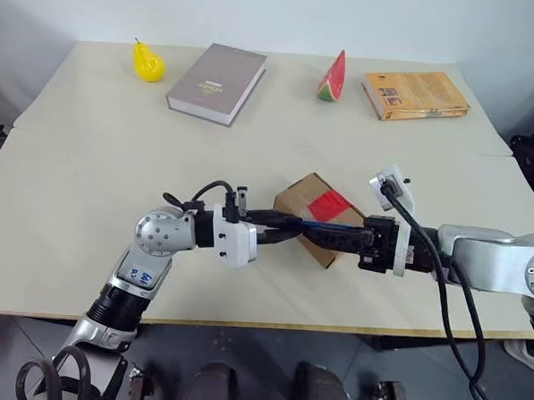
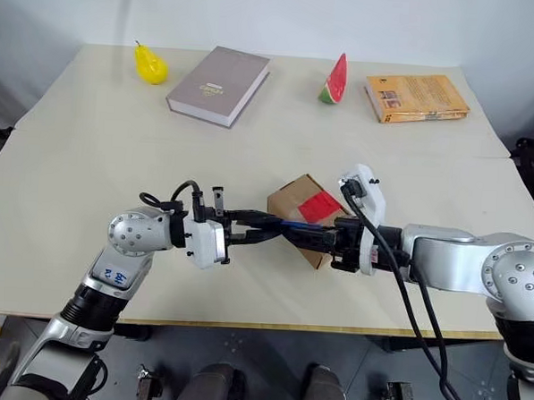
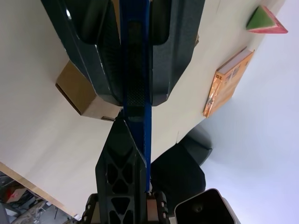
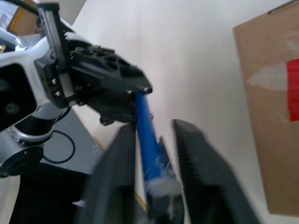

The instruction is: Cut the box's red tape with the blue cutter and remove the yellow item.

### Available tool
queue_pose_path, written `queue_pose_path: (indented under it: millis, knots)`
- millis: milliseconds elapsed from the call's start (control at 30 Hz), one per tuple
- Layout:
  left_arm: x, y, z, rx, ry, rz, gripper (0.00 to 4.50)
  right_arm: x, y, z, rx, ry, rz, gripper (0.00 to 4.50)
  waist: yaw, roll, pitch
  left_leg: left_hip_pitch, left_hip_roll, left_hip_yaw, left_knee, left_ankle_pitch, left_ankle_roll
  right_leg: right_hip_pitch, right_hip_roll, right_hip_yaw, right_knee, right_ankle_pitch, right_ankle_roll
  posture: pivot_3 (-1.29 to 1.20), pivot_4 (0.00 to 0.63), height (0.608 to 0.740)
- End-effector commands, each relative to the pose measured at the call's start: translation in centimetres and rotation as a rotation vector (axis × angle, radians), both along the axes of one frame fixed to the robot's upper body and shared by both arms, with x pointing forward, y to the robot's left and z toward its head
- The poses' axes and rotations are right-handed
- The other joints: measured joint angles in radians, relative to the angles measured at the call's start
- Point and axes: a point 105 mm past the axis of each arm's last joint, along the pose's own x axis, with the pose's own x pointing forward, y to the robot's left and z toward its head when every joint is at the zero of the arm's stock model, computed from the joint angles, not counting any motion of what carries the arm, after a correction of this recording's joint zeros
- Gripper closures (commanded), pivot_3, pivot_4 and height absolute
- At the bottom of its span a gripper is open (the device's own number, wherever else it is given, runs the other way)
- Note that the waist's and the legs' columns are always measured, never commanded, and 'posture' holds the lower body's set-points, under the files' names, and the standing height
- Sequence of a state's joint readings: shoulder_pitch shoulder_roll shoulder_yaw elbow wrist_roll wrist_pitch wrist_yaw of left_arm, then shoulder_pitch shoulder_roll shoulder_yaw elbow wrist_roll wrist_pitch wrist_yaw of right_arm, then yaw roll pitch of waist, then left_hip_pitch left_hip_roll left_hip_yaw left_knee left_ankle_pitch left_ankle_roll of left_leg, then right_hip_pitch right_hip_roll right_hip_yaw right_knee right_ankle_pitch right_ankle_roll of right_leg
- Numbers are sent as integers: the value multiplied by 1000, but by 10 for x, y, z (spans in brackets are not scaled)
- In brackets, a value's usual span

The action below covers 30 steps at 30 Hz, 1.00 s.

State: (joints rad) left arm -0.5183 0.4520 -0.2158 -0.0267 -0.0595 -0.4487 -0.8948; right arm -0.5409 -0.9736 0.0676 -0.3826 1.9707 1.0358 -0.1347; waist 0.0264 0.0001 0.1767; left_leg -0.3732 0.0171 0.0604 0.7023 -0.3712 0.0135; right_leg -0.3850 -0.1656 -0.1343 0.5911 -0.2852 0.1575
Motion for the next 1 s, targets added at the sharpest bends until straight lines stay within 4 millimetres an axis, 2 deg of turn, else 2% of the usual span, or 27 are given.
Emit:
queue_pose_path:
  millis: [33, 333, 500, 567, 633, 733, 833, 933, 1000]
  knots:
    - [-7, -2, 6, -4, -39, -27, 4063, 3, -7, 16, 34, -52, -21, 4354, 0, 0, 0, 0, 0, 0, 0, 0, 0, 0, 0, 0, 0, 0, 0, 0, 150, 740]
    - [-9, -3, 1, -5, -2, -41, 4063, 3, -7, 26, 158, -66, 2, 4354, 0, 0, 0, 0, 0, 0, 0, 0, 0, 0, 0, 0, 0, 0, 0, 0, 150, 740]
    - [-9, 2, 2, -54, 113, -29, 2479, -1, -10, 27, 154, -67, 21, 4354, 0, 0, 0, 0, 0, 0, 0, 0, 0, 0, 0, 0, 0, 0, 0, 0, 150, 740]
    - [-6, 11, 4, -107, 259, 9, 1852, -4, -14, 28, 128, -75, 35, 4354, -1, 0, 0, -1, 0, 0, 0, 0, 0, -1, 0, 0, 0, 0, 0, 0, 150, 740]
    - [4, 34, 9, -192, 460, 77, 1271, -9, -27, 33, 75, -98, 26, 4354, -1, 0, 0, -1, 0, 0, 0, 0, 0, -1, 0, 0, 0, 0, 0, 0, 150, 740]
    - [9, 51, 11, -238, 601, 123, 1224, -12, -37, 38, 23, -116, 13, 4354, -1, 0, 0, -2, 0, 0, -1, 0, 0, -3, 0, 1, 1, 0, 0, 0, 150, 740]
    - [28, 75, 12, -344, 782, 192, 1224, -12, -61, 48, -141, -181, -64, 4354, 3, 0, 0, -2, 0, 0, 0, 0, 0, -2, 0, 1, 0, 0, 0, 0, 150, 740]
    - [40, 70, -1, -320, 887, 236, 1851, -8, -79, 54, -318, -273, -122, 4354, 4, 0, 0, -2, 0, 0, 0, 0, 0, -3, 0, 2, 0, 0, 0, 0, 150, 740]
    - [45, 52, -3, -292, 905, 212, 2434, -2, -83, 59, -350, -332, -150, 4354, 3, -1, 0, -2, 0, 1, -1, 0, 0, -3, 0, 2, 0, 0, 0, 0, 150, 740]
